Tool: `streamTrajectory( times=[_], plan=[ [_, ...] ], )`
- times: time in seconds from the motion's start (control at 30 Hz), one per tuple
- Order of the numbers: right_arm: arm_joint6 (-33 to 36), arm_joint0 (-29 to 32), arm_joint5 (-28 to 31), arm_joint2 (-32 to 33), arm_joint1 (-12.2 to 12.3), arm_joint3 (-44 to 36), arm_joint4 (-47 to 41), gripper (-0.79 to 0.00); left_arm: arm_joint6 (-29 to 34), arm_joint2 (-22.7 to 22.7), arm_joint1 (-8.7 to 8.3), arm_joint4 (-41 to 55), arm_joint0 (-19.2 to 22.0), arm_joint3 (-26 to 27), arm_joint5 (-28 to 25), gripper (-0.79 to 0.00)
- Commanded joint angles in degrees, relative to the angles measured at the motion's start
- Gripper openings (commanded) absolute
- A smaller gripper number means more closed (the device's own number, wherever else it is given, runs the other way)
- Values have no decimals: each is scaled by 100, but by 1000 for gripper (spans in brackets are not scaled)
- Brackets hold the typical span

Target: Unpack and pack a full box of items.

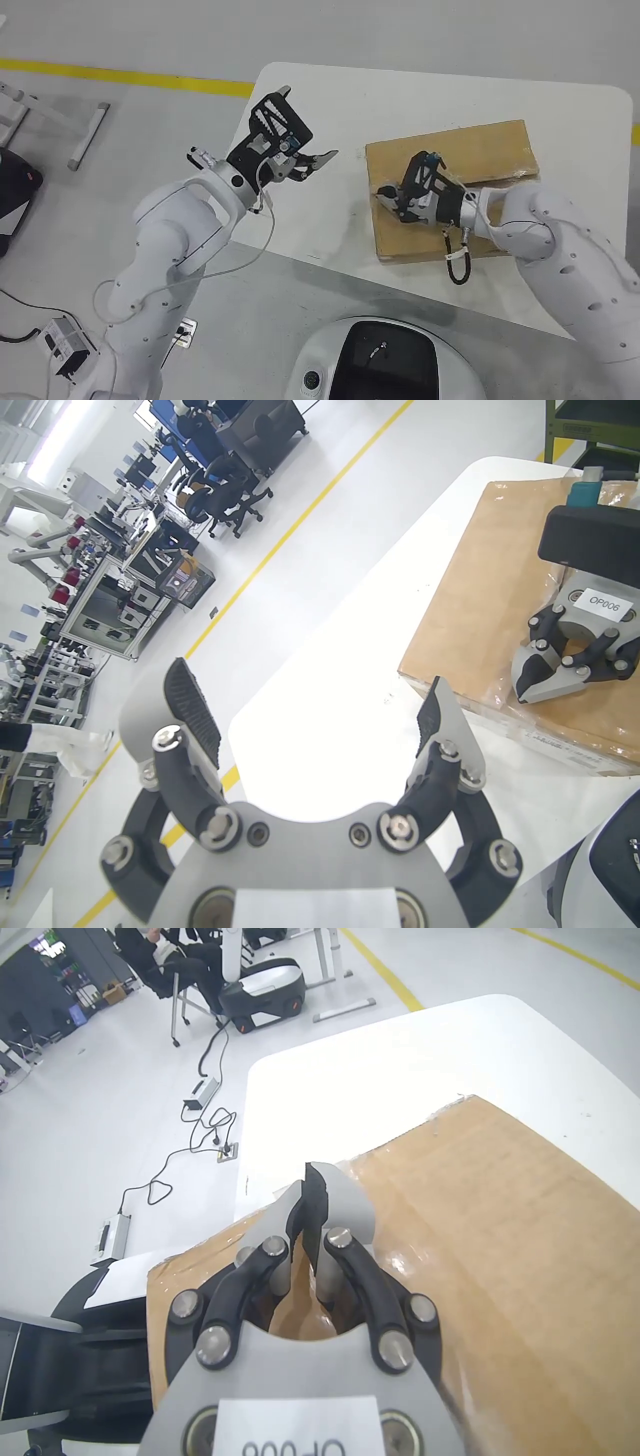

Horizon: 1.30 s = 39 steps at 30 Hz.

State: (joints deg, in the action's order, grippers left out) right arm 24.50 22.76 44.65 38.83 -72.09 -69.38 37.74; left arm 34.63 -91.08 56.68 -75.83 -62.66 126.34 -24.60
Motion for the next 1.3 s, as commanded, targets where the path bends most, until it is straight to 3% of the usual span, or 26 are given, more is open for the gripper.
streamTrajectory(
  times=[0.0,0.17,0.4,0.73,1.03,1.27],
  plan=[
    [-125,4,-4,152,25,-51,-10,-785,-13,10,-1,9,-12,26,-2,0],
    [-95,206,-250,764,209,-267,21,-785,-31,70,-4,27,-32,60,-39,0],
    [617,730,-595,1441,485,-438,148,-785,-61,200,-4,45,-22,63,-91,0],
    [579,1020,-776,1836,594,-832,209,-785,-61,200,-4,45,-22,63,-91,0],
    [878,1361,-1005,2632,796,-1368,14,-785,-61,200,-4,45,-22,63,-91,0],
    [1041,1650,-1524,3439,955,-1635,-183,-785,-61,200,-4,45,-22,63,-91,0]
  ],
)
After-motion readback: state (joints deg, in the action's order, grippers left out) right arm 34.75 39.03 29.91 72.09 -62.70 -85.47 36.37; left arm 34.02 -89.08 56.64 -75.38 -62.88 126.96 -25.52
